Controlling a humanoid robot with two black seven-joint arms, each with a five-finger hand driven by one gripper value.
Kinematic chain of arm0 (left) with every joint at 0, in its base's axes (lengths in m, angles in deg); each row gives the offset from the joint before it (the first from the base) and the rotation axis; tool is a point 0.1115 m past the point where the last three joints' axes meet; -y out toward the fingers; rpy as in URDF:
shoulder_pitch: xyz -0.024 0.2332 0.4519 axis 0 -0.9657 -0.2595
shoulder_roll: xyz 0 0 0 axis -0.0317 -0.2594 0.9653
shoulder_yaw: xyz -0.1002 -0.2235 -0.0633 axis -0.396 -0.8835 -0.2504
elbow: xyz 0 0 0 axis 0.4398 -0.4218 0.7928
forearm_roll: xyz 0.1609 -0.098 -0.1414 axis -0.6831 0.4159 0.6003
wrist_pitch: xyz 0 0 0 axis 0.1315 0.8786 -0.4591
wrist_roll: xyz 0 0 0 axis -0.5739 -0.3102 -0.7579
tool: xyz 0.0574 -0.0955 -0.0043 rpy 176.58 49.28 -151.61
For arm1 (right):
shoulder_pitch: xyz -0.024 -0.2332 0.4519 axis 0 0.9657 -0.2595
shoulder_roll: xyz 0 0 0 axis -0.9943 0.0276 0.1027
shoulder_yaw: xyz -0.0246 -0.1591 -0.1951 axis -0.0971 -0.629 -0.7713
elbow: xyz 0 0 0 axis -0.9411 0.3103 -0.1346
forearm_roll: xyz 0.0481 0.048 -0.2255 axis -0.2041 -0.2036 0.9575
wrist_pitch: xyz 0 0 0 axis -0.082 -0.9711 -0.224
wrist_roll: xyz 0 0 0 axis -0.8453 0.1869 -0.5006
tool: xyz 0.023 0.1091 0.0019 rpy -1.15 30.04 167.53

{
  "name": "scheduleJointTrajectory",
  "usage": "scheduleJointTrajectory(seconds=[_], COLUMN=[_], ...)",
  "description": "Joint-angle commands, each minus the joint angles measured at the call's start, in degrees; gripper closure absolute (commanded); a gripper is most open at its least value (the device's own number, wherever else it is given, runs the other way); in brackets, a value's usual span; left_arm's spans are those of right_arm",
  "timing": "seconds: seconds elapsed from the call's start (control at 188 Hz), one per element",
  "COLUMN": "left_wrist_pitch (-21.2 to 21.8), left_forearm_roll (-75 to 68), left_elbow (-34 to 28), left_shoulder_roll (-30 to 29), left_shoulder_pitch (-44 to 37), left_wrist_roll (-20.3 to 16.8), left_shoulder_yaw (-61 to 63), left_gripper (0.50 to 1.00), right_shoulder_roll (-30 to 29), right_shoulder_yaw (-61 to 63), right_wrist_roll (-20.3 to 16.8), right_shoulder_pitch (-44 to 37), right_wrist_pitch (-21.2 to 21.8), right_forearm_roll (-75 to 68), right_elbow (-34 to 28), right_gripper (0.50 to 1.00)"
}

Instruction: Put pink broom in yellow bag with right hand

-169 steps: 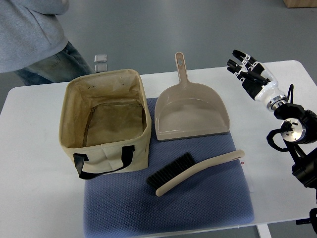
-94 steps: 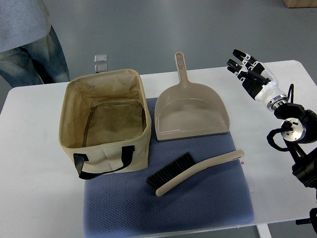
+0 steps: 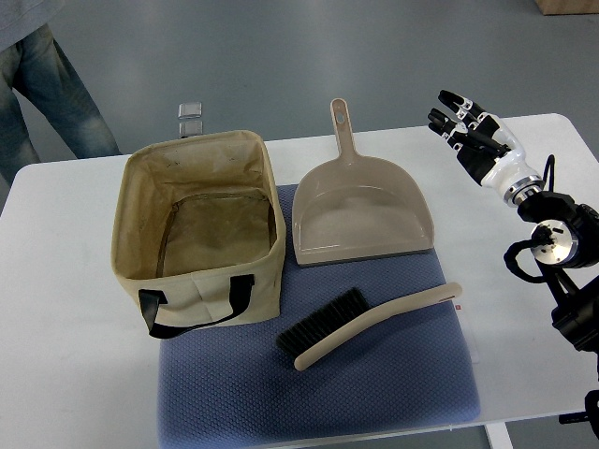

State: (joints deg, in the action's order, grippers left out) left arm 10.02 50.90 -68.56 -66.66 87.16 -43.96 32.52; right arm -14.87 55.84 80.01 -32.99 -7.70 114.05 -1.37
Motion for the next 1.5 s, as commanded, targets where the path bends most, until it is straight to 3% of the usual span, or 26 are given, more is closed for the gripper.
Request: scheduleJointTrajectory(seconds=[0.0,0.611,0.994,1.1,1.313,1.494], left_wrist_pitch=[0.0,0.0,0.0,0.0,0.0,0.0], left_forearm_roll=[0.0,0.0,0.0,0.0,0.0,0.0], left_elbow=[0.0,0.0,0.0,0.0,0.0,0.0], left_shoulder_roll=[0.0,0.0,0.0,0.0,0.0,0.0], left_shoulder_pitch=[0.0,0.0,0.0,0.0,0.0,0.0], left_wrist_roll=[0.0,0.0,0.0,0.0,0.0,0.0], left_shoulder_yaw=[0.0,0.0,0.0,0.0,0.0,0.0], left_gripper=[0.500,0.500,0.500,0.500,0.500,0.500], right_shoulder_roll=[0.0,2.5,3.5,3.8,6.2,13.5], right_shoulder_yaw=[0.0,0.1,-0.9,-0.9,-2.3,-14.0], right_wrist_roll=[0.0,0.0,0.0,0.0,0.0,2.3], right_shoulder_pitch=[-0.1,-0.9,-1.1,-1.6,-2.8,-6.4], right_wrist_pitch=[0.0,0.3,3.3,5.9,7.9,8.4], right_forearm_roll=[0.1,0.3,0.9,0.9,0.9,0.4], right_elbow=[0.0,-0.6,-0.6,-0.6,-0.6,-0.6], right_gripper=[0.572,0.572,0.572,0.570,0.572,0.574])
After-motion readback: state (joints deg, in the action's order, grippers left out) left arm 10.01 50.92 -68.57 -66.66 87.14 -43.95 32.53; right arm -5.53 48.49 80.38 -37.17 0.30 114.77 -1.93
